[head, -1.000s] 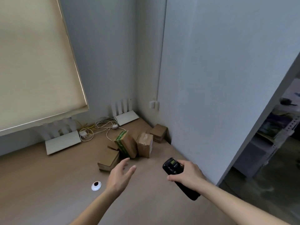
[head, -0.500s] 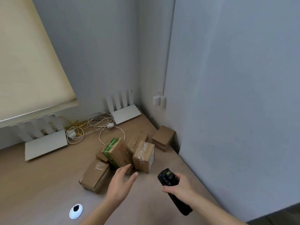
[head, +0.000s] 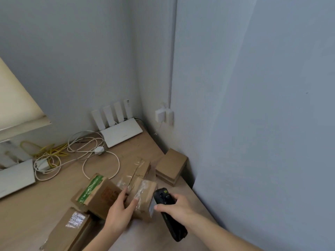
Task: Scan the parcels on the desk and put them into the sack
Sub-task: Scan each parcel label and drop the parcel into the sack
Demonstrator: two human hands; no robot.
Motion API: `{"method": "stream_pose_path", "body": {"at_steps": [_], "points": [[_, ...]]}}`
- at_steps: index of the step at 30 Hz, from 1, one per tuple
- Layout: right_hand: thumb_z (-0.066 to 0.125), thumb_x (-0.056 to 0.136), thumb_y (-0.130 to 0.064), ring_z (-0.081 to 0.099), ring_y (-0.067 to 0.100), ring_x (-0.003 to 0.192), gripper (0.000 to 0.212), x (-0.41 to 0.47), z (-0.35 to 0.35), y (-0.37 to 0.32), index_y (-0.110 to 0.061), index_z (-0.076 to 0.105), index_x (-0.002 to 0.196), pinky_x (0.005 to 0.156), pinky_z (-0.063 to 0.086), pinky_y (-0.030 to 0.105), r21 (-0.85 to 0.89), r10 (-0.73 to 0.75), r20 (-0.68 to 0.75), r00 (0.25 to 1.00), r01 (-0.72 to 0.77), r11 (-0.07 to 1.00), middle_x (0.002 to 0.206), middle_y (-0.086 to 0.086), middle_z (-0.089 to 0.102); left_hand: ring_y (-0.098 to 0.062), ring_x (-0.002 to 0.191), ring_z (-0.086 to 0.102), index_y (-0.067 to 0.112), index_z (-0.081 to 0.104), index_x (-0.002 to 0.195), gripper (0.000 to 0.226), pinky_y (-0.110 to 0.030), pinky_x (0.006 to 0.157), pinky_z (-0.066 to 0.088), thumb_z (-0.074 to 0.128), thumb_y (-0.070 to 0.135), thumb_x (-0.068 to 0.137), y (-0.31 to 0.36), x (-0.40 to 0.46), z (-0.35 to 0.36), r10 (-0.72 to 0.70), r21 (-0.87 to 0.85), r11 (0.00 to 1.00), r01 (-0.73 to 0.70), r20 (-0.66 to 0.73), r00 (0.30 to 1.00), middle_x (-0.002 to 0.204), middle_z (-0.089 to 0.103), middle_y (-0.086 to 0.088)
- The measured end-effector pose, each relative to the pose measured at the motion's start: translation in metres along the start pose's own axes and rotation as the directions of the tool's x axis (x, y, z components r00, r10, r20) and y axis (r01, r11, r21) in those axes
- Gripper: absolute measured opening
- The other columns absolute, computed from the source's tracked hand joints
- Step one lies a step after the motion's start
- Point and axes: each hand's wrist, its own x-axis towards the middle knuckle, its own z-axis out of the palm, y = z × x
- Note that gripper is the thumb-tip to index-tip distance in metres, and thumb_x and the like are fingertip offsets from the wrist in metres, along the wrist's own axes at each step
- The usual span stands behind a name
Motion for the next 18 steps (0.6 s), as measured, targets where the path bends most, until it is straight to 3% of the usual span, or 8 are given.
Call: {"method": "stream_pose_path", "body": {"at_steps": [3,6,8,11,13,16,18], "points": [[0.093,0.071,-0.04,0.067,0.004,0.088,0.063,0.011,0.004,-0.005,-0.025,0.066,0.126,0.065,0.051,0.016,0.072,0.028,0.048,0.998,-0.031,0.997,0.103,-0.011,0.07,-0.025,0.14,0.043,0.022,0.032,0.156,0.072,-0.038,0.113,0.036,0.063,0.043,0.095,-0.003,0.01,0.006,-0.04,-0.011,0.999,0.041,0.041,0.998,0.153,0.045,-0.005],[0.09,0.076,-0.041,0.065,0.005,0.092,0.066,0.013,0.005,-0.009,-0.025,0.058,0.132,0.063,0.048,0.017,0.127,0.045,0.096,0.994,-0.057,0.99,0.108,-0.009,0.067,-0.024,0.13,0.052,0.019,0.041,0.152,0.065,-0.035,0.107,0.042,0.065,0.038,0.095,-0.006,0.012,0.01,-0.066,-0.031,0.997,0.069,0.074,0.995,0.144,0.054,-0.003],[0.088,0.078,-0.043,0.065,0.008,0.096,0.066,0.014,0.006,-0.007,-0.025,0.056,0.133,0.066,0.048,0.019,0.151,0.054,0.109,0.993,-0.07,0.986,0.111,-0.008,0.066,-0.02,0.116,0.061,0.022,0.05,0.142,0.053,-0.035,0.1,0.049,0.066,0.037,0.094,-0.009,0.01,0.01,-0.109,-0.093,0.989,0.118,0.1,0.989,0.129,0.062,-0.001],[0.09,0.073,-0.047,0.065,0.007,0.101,0.083,0.006,0.009,-0.003,-0.022,0.054,0.143,0.068,0.048,0.017,0.136,0.007,0.097,0.995,-0.021,0.99,0.12,-0.007,0.067,-0.015,0.101,0.066,0.022,0.061,0.115,0.031,-0.033,0.087,0.053,0.069,0.041,0.091,-0.01,-0.003,0.007,-0.147,-0.183,0.97,0.159,0.078,0.986,0.114,0.07,0.0],[0.093,0.065,-0.051,0.065,0.009,0.109,0.095,-0.005,0.009,-0.002,-0.022,0.052,0.147,0.075,0.05,0.018,0.116,-0.043,0.09,0.995,0.033,0.993,0.129,-0.006,0.066,-0.016,0.093,0.068,0.019,0.059,0.105,0.032,-0.031,0.076,0.052,0.07,0.045,0.09,-0.003,-0.018,0.003,-0.151,-0.225,0.962,0.155,0.038,0.988,0.104,0.071,-0.002],[0.093,0.054,-0.056,0.064,0.011,0.116,0.105,-0.027,0.007,-0.006,-0.023,0.054,0.145,0.098,0.053,0.028,0.095,-0.148,0.107,0.983,0.138,0.986,0.131,-0.006,0.066,-0.016,0.086,0.062,0.014,0.054,0.104,0.041,-0.028,0.068,0.048,0.066,0.051,0.09,0.01,-0.043,-0.005,-0.15,-0.276,0.951,0.14,-0.017,0.989,0.1,0.065,-0.004],[0.094,0.052,-0.055,0.063,0.009,0.117,0.102,-0.048,0.005,-0.012,-0.025,0.056,0.142,0.102,0.051,0.027,0.062,-0.222,0.131,0.966,0.216,0.974,0.129,-0.009,0.066,-0.013,0.097,0.06,0.02,0.051,0.113,0.045,-0.028,0.077,0.05,0.066,0.054,0.089,0.015,-0.062,-0.014,-0.13,-0.324,0.939,0.112,-0.034,0.991,0.109,0.061,0.004]]}}
